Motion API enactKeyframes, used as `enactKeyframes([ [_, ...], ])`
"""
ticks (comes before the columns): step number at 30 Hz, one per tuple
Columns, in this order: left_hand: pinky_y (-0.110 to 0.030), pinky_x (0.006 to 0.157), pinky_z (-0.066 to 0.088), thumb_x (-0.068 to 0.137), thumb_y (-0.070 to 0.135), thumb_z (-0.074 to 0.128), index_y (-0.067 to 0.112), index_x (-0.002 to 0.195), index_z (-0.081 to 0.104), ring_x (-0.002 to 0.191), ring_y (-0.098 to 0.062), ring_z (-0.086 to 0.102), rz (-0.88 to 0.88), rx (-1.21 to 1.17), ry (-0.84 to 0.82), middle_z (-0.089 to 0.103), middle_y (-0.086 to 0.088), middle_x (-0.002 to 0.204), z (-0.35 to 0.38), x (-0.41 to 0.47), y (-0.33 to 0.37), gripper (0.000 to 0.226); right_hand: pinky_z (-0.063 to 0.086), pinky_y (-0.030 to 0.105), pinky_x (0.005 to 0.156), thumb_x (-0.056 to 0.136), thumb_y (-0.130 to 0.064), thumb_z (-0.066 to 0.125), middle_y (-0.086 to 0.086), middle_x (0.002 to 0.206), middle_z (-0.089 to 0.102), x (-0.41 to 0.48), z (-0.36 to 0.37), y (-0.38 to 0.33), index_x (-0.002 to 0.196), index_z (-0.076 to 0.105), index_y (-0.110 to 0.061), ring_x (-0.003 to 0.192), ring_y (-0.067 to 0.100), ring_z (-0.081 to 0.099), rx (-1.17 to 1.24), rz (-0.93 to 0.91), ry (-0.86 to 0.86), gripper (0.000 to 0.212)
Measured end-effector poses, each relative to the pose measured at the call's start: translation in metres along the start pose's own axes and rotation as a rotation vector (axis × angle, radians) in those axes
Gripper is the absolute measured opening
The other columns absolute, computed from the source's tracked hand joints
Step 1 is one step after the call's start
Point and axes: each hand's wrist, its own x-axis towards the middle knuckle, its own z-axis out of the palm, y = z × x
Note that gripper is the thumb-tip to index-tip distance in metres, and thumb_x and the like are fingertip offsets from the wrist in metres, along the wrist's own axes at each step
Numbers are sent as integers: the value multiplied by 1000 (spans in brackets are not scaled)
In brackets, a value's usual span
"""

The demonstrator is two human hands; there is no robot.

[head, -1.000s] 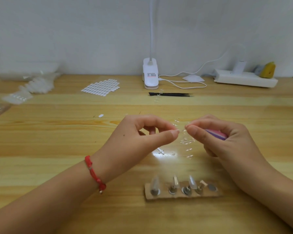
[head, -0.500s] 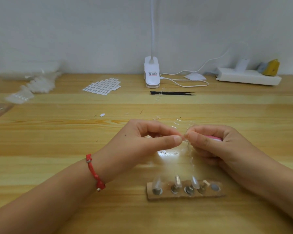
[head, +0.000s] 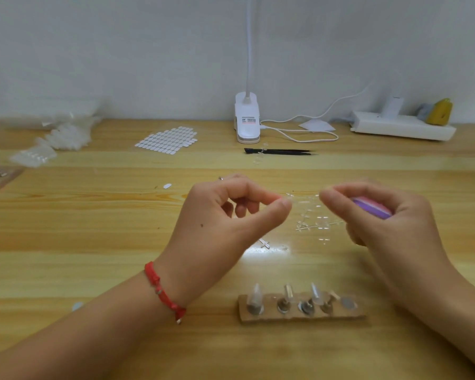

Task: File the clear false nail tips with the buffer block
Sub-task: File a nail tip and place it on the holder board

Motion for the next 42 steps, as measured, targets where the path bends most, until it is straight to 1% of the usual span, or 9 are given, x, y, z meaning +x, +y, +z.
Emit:
enactKeyframes([
  [3, -16, 55, 36, 66, 39, 74, 24, 72, 75, 60, -10, 42, -45, -54, 36, 51, 0, 63, -1, 0, -1, 16, 34, 17, 44, 69, -41, 71, -8, 56, 43, 9, 0, 9, 90, 79, -23, 50, 7, 35, 93, 300, -75, 29],
  [7, -14, 54, 36, 66, 41, 71, 24, 74, 74, 58, -11, 42, -89, -72, 1, 51, -12, 67, 2, 0, -4, 19, 22, 21, 40, 93, -10, 40, -2, 61, 29, 16, -1, 17, 99, 73, -7, 51, 8, 26, 372, 427, -100, 34],
  [10, -16, 62, 42, 66, 40, 69, 21, 74, 73, 68, -10, 53, -130, -109, -16, 63, -16, 75, 2, 0, -8, 21, 32, 20, 41, 84, -3, 43, 2, 66, 27, 20, -6, 16, 98, 73, -2, 53, 9, 30, 617, 493, -61, 33],
  [13, -9, 60, 41, 68, 39, 68, 21, 74, 73, 64, 0, 53, -175, -157, -43, 62, 0, 67, 3, -1, -11, 19, 50, 24, 52, 75, -3, 54, 5, 72, 41, 18, -6, 15, 98, 76, -2, 59, 13, 44, 899, 557, -180, 32],
  [15, -7, 60, 39, 68, 39, 68, 21, 76, 73, 63, 1, 51, -186, -171, -48, 62, 7, 68, 5, -2, -11, 20, 57, 27, 69, 74, -5, 60, 5, 79, 58, 16, -6, 16, 100, 78, -11, 70, 14, 60, 868, 552, -285, 32],
  [18, -18, 67, 43, 66, 42, 70, 21, 80, 76, 74, -7, 56, -199, -171, -34, 69, -12, 83, 7, -3, -13, 26, 55, 29, 82, 69, -13, 70, -2, 96, 72, 14, -4, 18, 100, 78, -27, 90, 7, 68, 688, 504, -350, 35],
  [26, -21, 66, 43, 70, 42, 77, 25, 78, 75, 73, -14, 53, -158, -165, -36, 62, -26, 87, 10, -4, -14, 18, 56, 22, 70, 63, -21, 75, 4, 100, 75, 2, 5, 13, 100, 78, -25, 87, 14, 71, 536, 392, -399, 38],
  [31, -20, 60, 37, 72, 33, 67, 22, 72, 70, 66, -16, 44, -133, -145, -85, 52, -8, 72, 10, -6, -15, 12, 57, 20, 68, 58, -22, 77, 8, 100, 76, 0, 7, 10, 96, 79, -21, 87, 14, 73, 482, 410, -373, 37],
  [42, -12, 54, 32, 74, 30, 62, 25, 67, 65, 57, -4, 38, -102, -26, -152, 47, -2, 68, 10, -8, -15, 9, 57, 21, 63, 54, -19, 78, 10, 86, 76, 1, 8, 10, 86, 80, -16, 74, 17, 74, 513, 432, -312, 32],
])
